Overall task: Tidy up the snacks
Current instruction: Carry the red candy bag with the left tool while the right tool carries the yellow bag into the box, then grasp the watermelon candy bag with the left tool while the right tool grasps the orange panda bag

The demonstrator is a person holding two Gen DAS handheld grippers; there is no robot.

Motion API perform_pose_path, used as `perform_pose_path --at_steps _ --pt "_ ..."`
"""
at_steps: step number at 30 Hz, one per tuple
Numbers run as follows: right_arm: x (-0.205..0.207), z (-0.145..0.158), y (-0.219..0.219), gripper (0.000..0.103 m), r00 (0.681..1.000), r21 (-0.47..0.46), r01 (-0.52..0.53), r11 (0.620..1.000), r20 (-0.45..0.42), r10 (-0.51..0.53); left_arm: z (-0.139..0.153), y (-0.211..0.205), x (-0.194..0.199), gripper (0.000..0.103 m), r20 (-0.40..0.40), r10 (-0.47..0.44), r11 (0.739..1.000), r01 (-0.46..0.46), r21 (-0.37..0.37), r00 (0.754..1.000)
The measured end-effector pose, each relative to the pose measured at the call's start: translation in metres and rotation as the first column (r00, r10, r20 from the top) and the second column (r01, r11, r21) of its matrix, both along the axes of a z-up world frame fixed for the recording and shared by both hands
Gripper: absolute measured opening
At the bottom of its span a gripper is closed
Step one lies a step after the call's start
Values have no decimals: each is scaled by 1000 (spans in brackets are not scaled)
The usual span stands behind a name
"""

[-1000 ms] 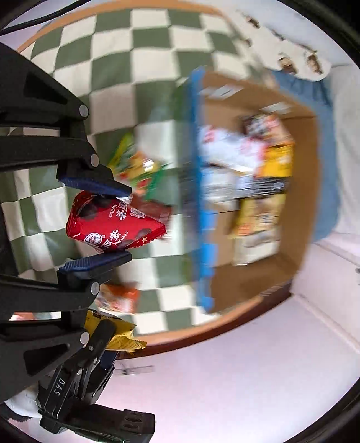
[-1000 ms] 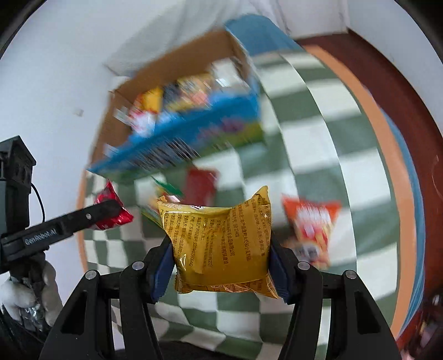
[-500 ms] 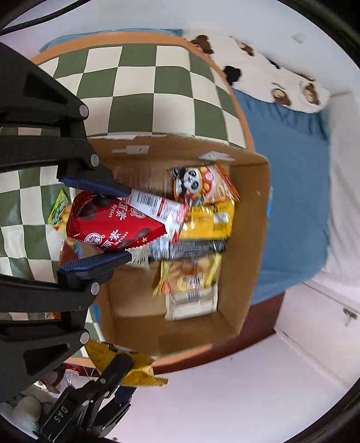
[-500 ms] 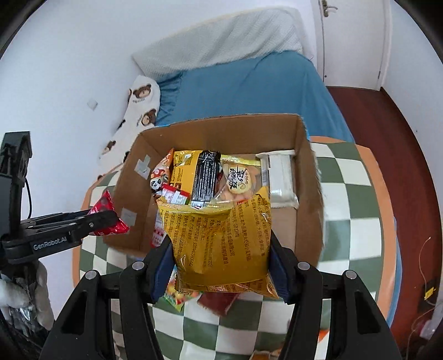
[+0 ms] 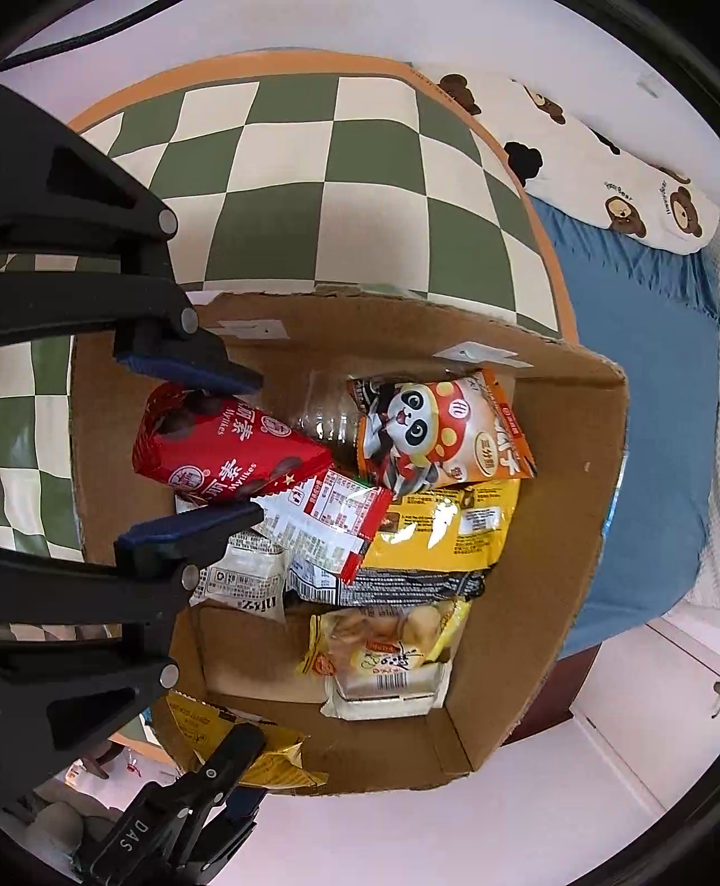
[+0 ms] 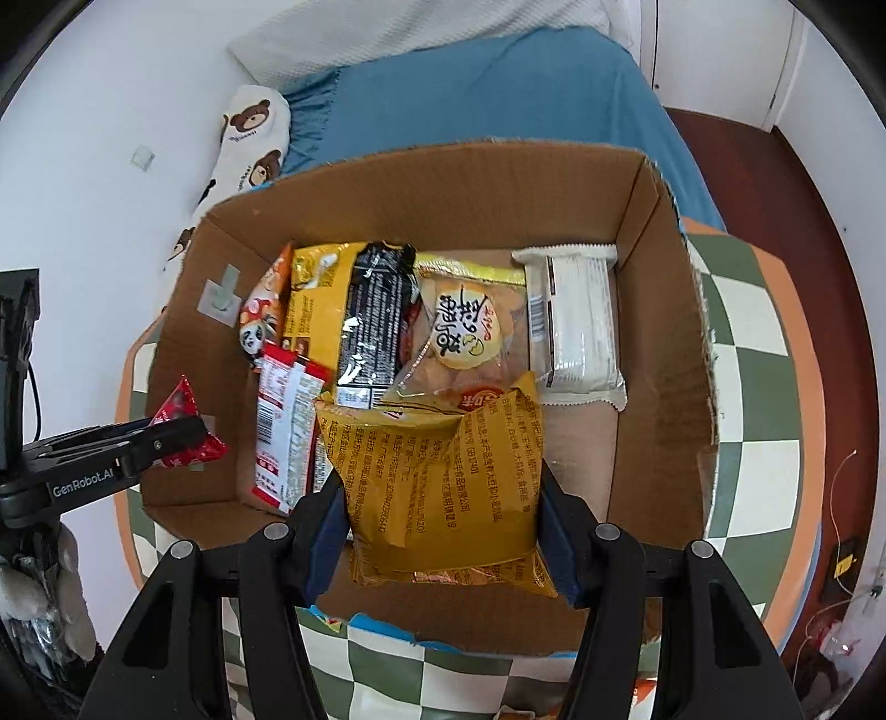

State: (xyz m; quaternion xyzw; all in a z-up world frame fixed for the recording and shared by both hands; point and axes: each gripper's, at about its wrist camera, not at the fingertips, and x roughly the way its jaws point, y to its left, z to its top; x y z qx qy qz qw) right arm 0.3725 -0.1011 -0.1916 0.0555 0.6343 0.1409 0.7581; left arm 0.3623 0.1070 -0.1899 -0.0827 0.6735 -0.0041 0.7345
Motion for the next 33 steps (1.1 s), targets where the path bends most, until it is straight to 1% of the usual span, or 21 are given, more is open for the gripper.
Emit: perform_pose_path --at_steps 2,4,5,6,7,8,9,10,11,12,13,16,19,23,28,33 --pt "2 -6 1 66 1000 -3 -4 1000 -17 4 -4 1 2 40 -13 5 1000 -5 -6 1000" --pt "4 -14 2 76 998 -7 -6 1000 -61 5 -8 1 3 40 -34 14 1000 -14 -5 999" --pt "5 -18 3 87 997 -12 -4 1000 -82 3 -8 2 4 43 -36 19 1000 -20 -11 999" --pt "5 -20 4 93 996 -18 -8 1000 -88 7 -8 3 5 53 -33 27 999 -27 -23 999" --pt "4 -20 5 94 996 -25 -10 1000 -88 8 -7 3 5 60 -29 33 999 -33 -29 999" --pt "4 -20 6 94 996 -34 -13 999 -87 10 -6 4 6 72 -21 35 999 -36 -30 999" --pt "4 -20 6 95 996 -43 -17 999 -89 13 -4 3 6 77 -15 34 999 -35 -29 999" --pt "3 -21 7 96 996 -49 -18 999 -94 14 -3 3 5 78 -12 34 999 -35 -27 999" --pt "2 -20 7 97 995 -50 -20 999 -94 15 -2 2 5 82 -9 32 999 -32 -20 999" --pt "1 -20 7 97 996 -52 -22 998 -92 17 -1 0 4 89 -5 27 1000 -27 -13 1000" --pt "1 -20 7 97 996 -58 -23 998 -90 18 1 -2 4 92 5 21 1000 -21 1 1000" --pt "-2 -18 5 97 997 -75 -22 997 -76 16 7 -6 0 92 33 14 999 -15 31 999" --pt "-7 -13 2 97 998 -74 -17 997 -63 12 11 -9 -7 92 60 7 1000 -9 23 998" --pt "-15 -9 -2 97 999 -72 -11 997 -39 8 20 -13 -21 92 114 2 999 -7 44 993" --pt "-31 7 -7 97 999 -95 5 996 49 0 31 -13 -41 92 197 24 997 -38 66 980" --pt "-54 31 -11 97 987 -113 22 993 161 -3 52 -19 -67 92 302 22 993 -56 104 953"
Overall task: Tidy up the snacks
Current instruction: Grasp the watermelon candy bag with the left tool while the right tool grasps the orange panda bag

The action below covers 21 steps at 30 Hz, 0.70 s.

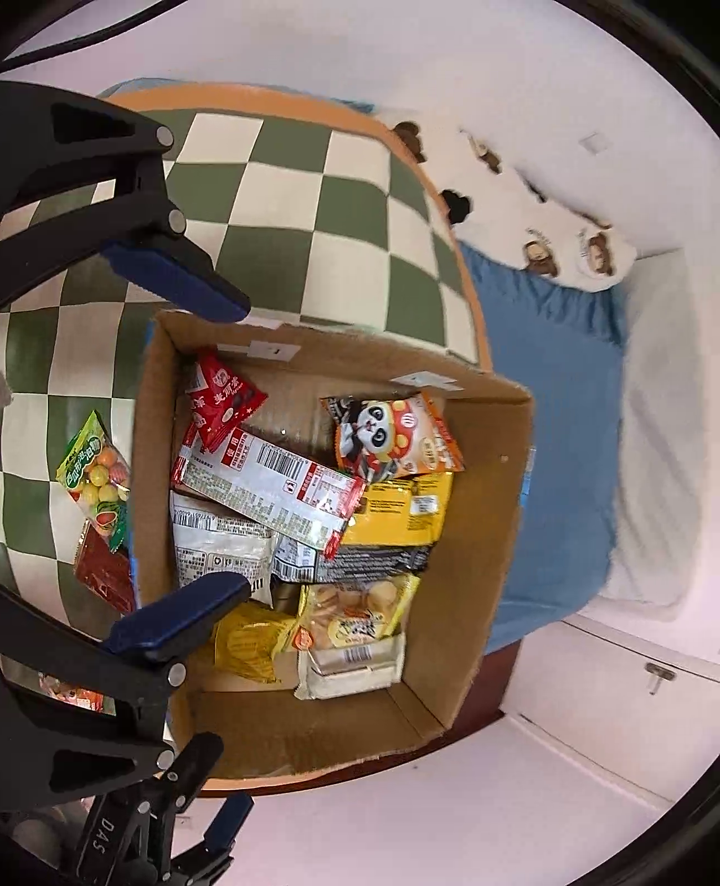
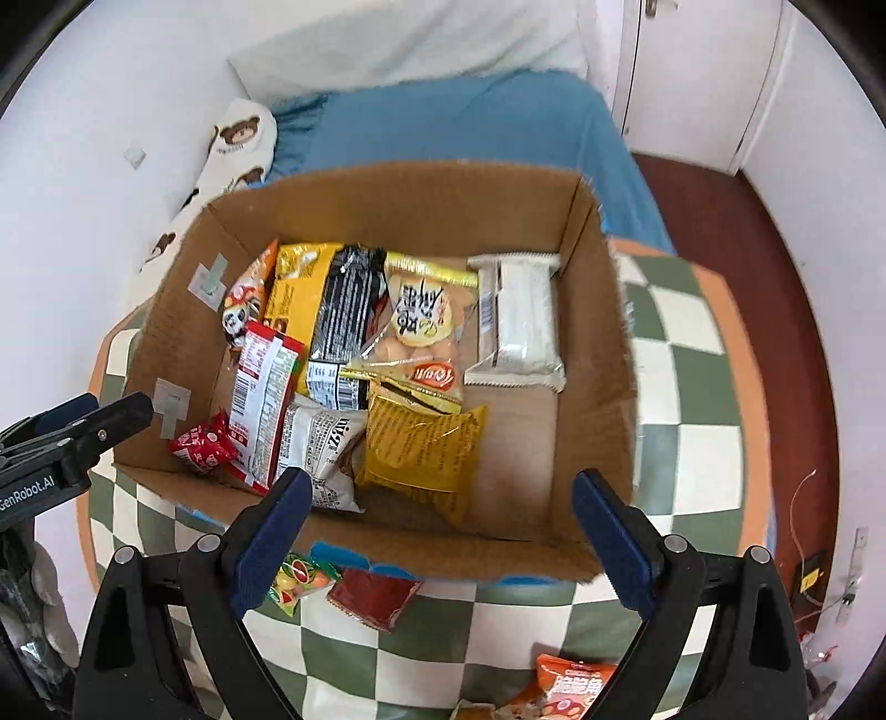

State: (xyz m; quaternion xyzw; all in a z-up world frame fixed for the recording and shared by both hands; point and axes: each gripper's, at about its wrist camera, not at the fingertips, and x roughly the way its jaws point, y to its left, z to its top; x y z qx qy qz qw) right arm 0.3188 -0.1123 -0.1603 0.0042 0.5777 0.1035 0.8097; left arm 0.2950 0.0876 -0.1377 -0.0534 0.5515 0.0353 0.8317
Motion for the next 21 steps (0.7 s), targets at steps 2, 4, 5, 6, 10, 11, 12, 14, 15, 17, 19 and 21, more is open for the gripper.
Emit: perform_pose_path --at_steps 2,4,5,6,10,11,12,14,15,17,19,21 --pt "-11 11 -2 97 999 -2 6 1000 47 -6 8 -5 -10 92 35 -11 1000 11 12 999" --pt "-20 20 -3 97 997 -4 6 1000 81 -6 17 -9 -22 92 67 -25 999 24 24 997" --pt "-24 25 -3 97 995 -8 5 1000 100 -4 20 -11 -26 92 79 -32 999 29 28 996" --pt "-31 32 -3 97 992 -21 3 1000 130 -1 25 -14 -31 92 93 -37 999 34 36 995" --pt "-52 54 -2 97 979 -25 5 1000 205 0 44 -20 -54 92 160 -50 997 41 58 986" --pt "-58 59 -2 97 975 -24 5 1000 220 1 49 -20 -59 92 174 -51 997 42 57 983" --pt "-64 65 -2 97 971 -25 4 1000 239 2 54 -21 -64 92 188 -54 998 44 55 981" --pt "-75 74 -1 97 964 -22 2 1000 266 4 65 -24 -74 92 215 -60 997 49 57 975" --pt "-81 80 -1 97 960 -15 2 1000 280 2 71 -25 -80 92 231 -64 997 52 57 971" --pt "-92 88 -1 97 955 -3 3 1000 297 -2 78 -26 -88 92 249 -70 997 58 54 966" --pt "-101 95 -3 97 952 25 6 1000 307 -14 84 -28 -97 92 263 -73 997 59 58 962" --pt "-109 99 -4 97 950 46 11 999 310 -25 85 -29 -106 92 272 -74 996 59 63 959"
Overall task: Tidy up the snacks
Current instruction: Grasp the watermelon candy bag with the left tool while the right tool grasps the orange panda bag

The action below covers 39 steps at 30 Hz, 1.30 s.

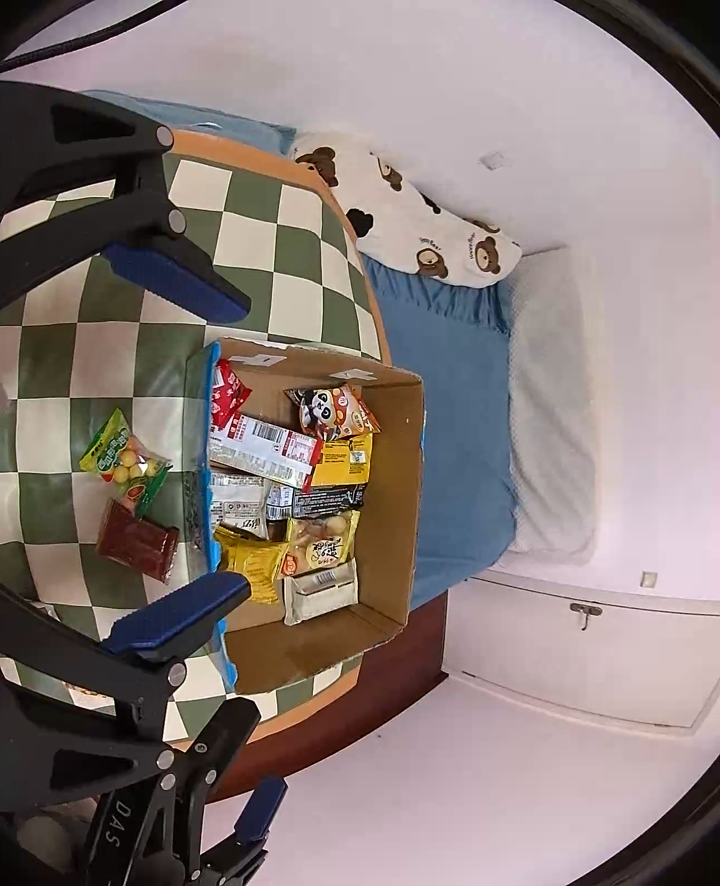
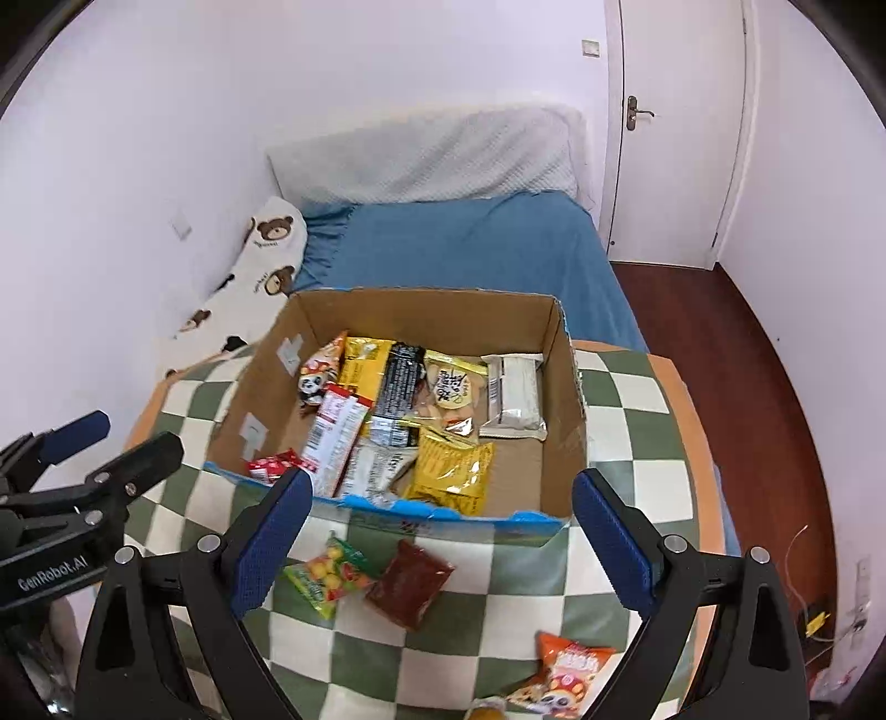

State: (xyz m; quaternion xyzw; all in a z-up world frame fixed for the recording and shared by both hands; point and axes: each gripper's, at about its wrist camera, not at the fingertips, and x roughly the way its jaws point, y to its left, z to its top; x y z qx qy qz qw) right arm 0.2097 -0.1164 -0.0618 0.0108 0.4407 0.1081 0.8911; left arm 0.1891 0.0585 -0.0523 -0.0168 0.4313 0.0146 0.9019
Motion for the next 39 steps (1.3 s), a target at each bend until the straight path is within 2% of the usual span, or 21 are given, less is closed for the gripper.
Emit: perform_pose_path --at_steps 3,7,10,13,16,18,24,26,28,29,30,31,32,33,35,37,39 --pt "-11 -8 -8 97 999 46 17 999 -35 -15 -9 0 -12 92 -16 -3 1000 3 11 1000" --pt "-23 -45 -28 97 987 109 75 991 -147 -58 -52 0 -22 92 -118 -8 997 16 70 993" --pt "-35 -86 -50 97 957 151 153 977 -267 -109 -96 -2 -23 92 -224 -17 991 46 125 974" --pt "-52 -127 -73 97 913 161 235 959 -374 -161 -137 -11 -20 92 -301 -58 971 123 203 952" --pt "-68 -162 -97 97 864 140 316 938 -451 -224 -171 -25 -11 92 -369 -115 939 223 263 922" --pt "-72 -178 -110 97 841 114 351 930 -475 -259 -192 -34 -1 92 -425 -158 920 289 264 892" --pt "-60 -216 -133 97 787 56 394 917 -535 -306 -241 -58 24 92 -540 -229 865 424 269 810" --pt "-54 -230 -133 97 775 28 386 922 -553 -307 -253 -62 30 92 -563 -228 854 441 277 794" --pt "-49 -242 -130 97 774 15 370 929 -558 -300 -263 -63 34 78 -578 -227 864 436 251 784" --pt "-48 -245 -128 96 778 4 359 933 -554 -297 -266 -61 35 62 -587 -221 873 426 236 779" --pt "-48 -248 -123 92 789 -15 335 942 -543 -289 -267 -59 34 55 -584 -217 885 410 220 782" --pt "-48 -250 -120 87 794 -24 320 947 -538 -282 -266 -56 33 55 -581 -200 899 384 212 789" --pt "-48 -252 -116 75 800 -32 303 952 -534 -273 -267 -52 31 53 -583 -187 912 360 197 791" --pt "-48 -255 -113 67 803 -44 291 956 -533 -268 -267 -44 28 51 -589 -165 936 314 160 791" --pt "-49 -257 -109 57 809 -41 280 959 -527 -259 -268 -31 22 51 -598 -119 967 229 111 793" --pt "-50 -260 -105 54 813 -29 267 963 -530 -242 -270 -12 10 51 -617 -56 992 112 52 785" --pt "-52 -260 -93 53 826 -32 231 972 -522 -213 -273 7 -7 51 -645 1 1000 -19 -21 764"
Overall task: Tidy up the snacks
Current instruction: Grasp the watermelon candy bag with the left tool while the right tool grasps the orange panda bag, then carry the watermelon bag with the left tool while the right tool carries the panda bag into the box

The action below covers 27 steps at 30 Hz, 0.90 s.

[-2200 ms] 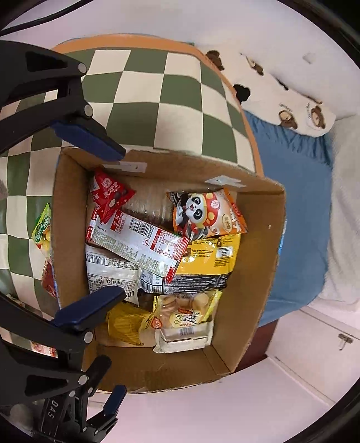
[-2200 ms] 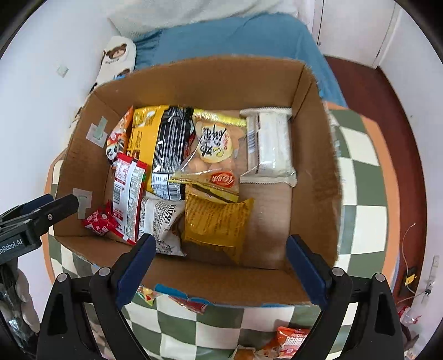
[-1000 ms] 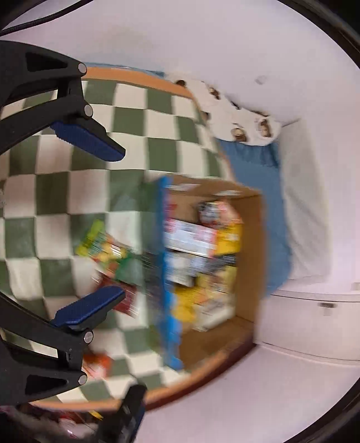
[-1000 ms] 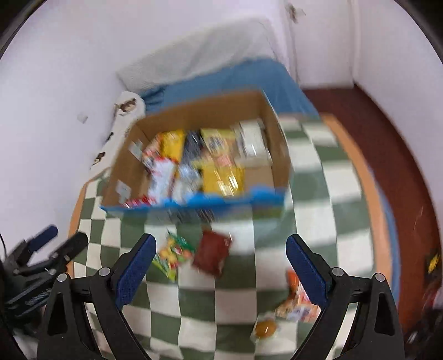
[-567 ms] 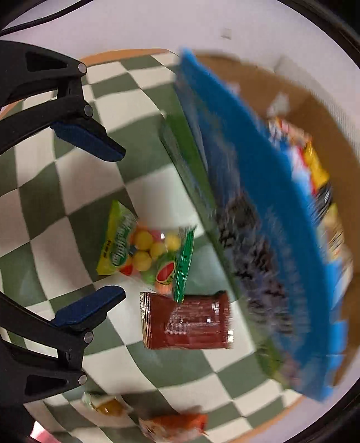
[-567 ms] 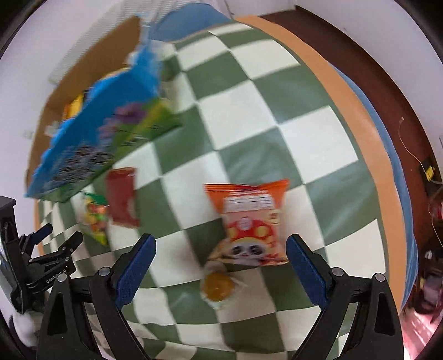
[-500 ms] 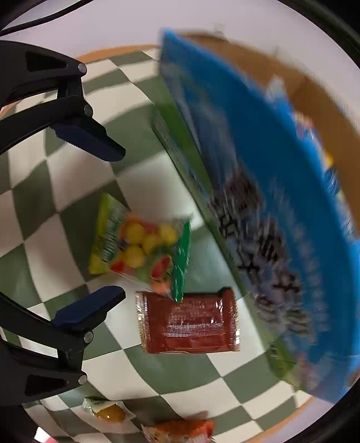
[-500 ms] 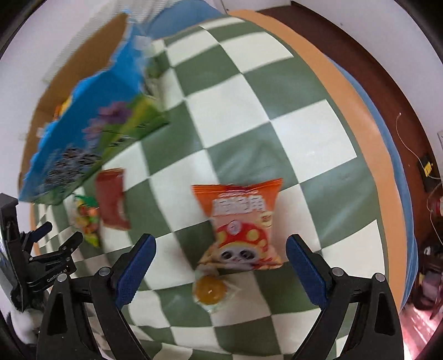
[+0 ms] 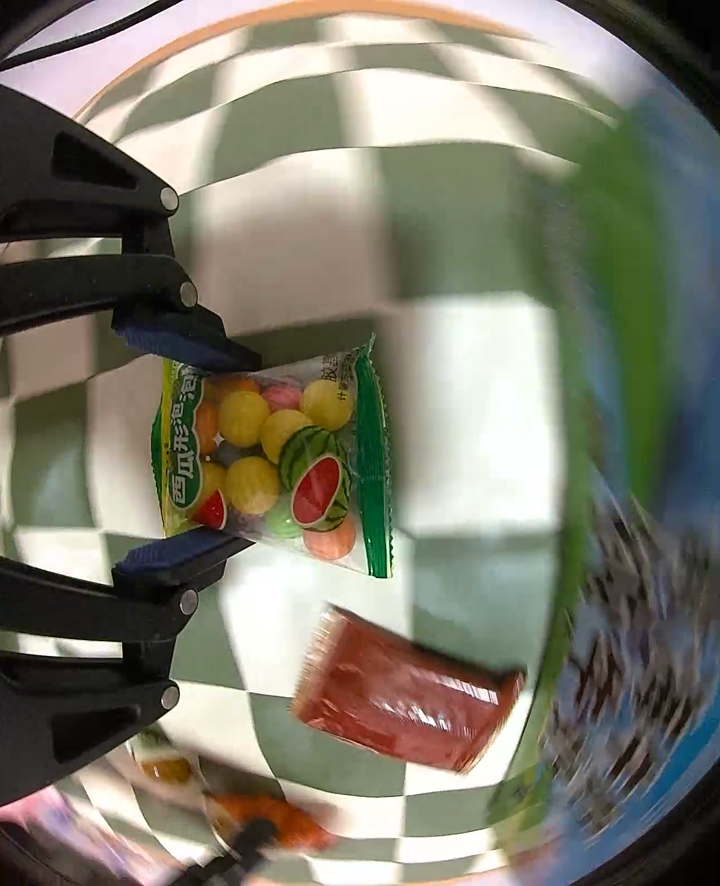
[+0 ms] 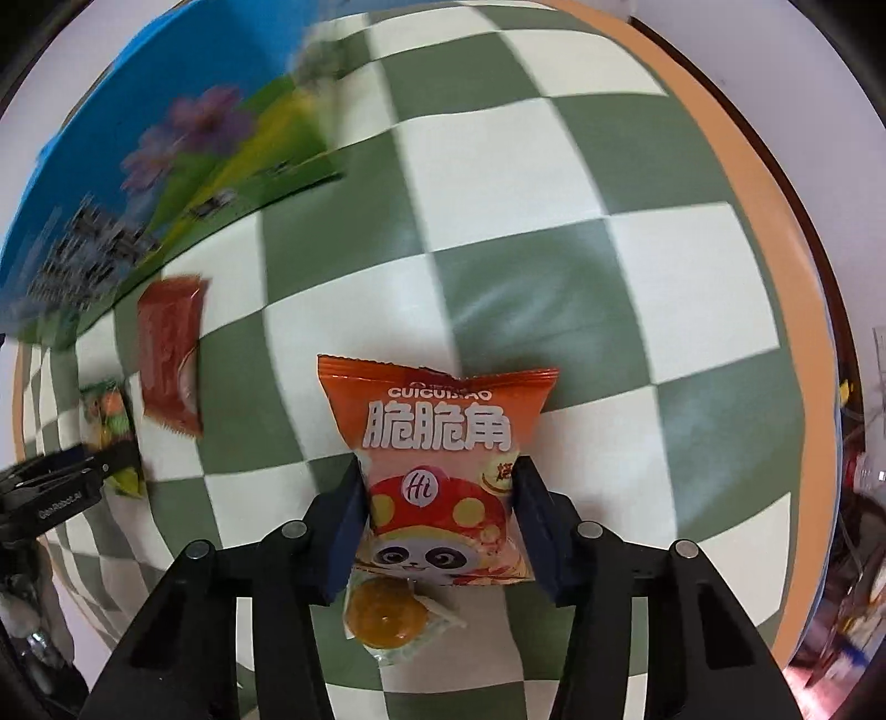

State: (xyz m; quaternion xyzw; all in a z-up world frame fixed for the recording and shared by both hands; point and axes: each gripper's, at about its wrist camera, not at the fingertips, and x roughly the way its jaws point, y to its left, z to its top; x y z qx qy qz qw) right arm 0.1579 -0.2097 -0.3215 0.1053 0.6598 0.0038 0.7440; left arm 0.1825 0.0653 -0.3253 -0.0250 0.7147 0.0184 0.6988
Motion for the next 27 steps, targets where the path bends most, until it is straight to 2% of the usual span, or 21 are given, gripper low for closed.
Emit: perform_pose_path --at_steps 3,6,9,17,20,22,24,27 --pt "-7 -3 27 53 997 29 -76 997 -16 76 -7 17 -24 51 -52 115 988 -120 -93 992" --pt "-15 -6 56 53 986 43 -161 986 -31 162 -16 21 -40 51 -75 132 983 -140 -119 988" --pt "-17 -10 71 54 980 64 -189 980 -47 193 -24 24 -46 52 -77 123 981 -134 -141 989" --pt "-8 -25 54 59 987 154 -108 982 -106 125 -26 16 -39 56 -69 134 979 -143 -143 988" --pt "-9 -29 45 58 986 167 -97 981 -115 117 -17 16 -38 50 -34 138 982 -141 -126 990" --pt "-13 -29 47 51 988 156 -107 982 -96 123 -12 14 -40 50 -22 136 983 -138 -120 990" --pt "-14 -24 47 50 987 132 -133 982 -76 143 -6 12 -42 50 -8 125 986 -126 -109 992" --pt "-13 -12 54 49 988 142 -135 981 -50 143 11 5 -47 50 18 117 986 -114 -118 993"
